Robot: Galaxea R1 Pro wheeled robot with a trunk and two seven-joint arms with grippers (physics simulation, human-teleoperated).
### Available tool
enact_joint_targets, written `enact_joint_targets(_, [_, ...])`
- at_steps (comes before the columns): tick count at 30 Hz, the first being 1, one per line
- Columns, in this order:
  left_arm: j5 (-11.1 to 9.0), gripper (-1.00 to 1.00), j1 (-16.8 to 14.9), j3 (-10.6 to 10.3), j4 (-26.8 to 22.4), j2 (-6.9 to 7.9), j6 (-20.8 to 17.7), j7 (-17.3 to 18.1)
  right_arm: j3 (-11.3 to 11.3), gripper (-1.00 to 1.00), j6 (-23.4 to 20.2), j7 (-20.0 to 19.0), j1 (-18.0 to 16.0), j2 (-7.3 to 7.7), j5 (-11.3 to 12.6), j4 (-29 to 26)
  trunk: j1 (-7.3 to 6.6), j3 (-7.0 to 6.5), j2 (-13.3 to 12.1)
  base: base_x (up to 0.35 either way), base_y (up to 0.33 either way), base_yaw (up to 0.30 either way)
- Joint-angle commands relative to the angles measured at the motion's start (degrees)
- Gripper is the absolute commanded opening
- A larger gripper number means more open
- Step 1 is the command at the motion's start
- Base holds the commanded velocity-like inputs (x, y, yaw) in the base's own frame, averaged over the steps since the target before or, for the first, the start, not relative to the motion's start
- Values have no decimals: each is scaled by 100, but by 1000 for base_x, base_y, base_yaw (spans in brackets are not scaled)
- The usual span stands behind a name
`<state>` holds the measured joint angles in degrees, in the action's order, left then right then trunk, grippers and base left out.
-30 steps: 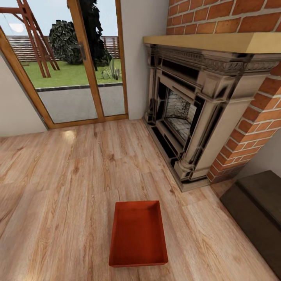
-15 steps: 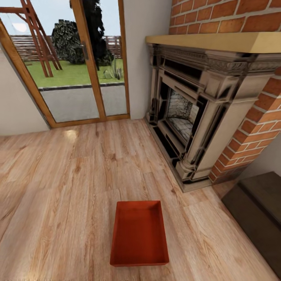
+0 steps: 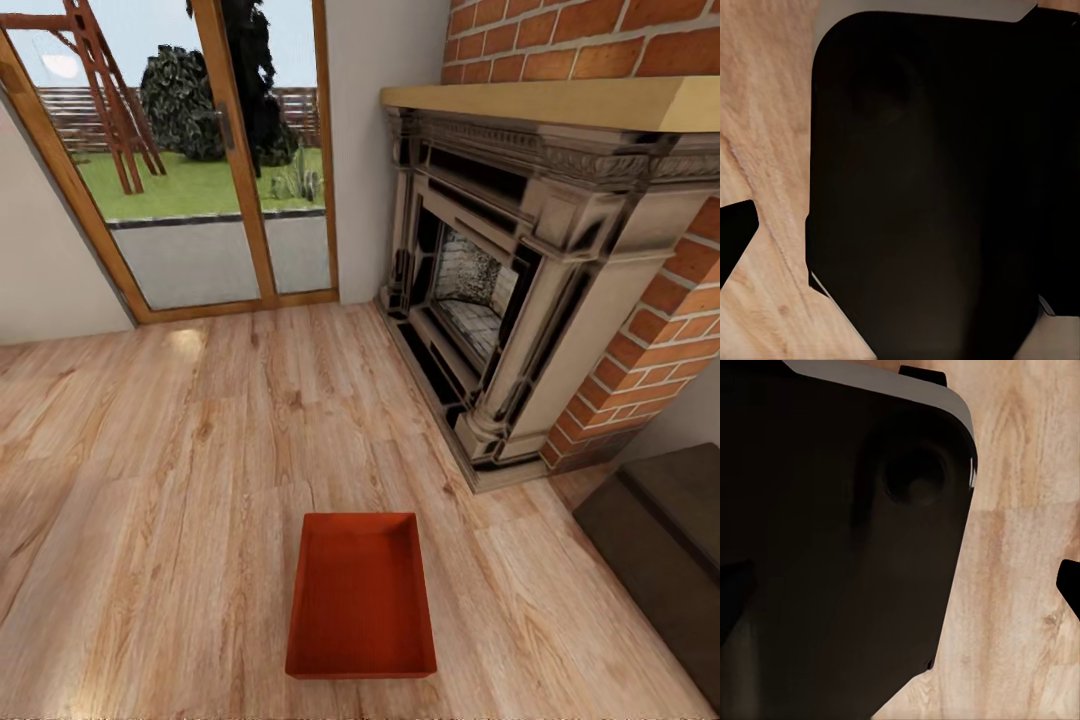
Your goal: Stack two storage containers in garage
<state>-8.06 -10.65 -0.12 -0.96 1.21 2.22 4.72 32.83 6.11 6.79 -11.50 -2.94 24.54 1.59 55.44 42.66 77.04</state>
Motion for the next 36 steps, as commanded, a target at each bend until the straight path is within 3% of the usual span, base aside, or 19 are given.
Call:
enact_joint_targets(1, [-55,100,-5,-5,8,2,15,29,48,100,30,6,-4,-5,51,17,0,12,2,0,0,0])
enact_joint_targets(36, [-55,100,-5,-5,8,2,15,29,48,100,30,6,-5,-4,51,17,0,329,2,0,0,0])
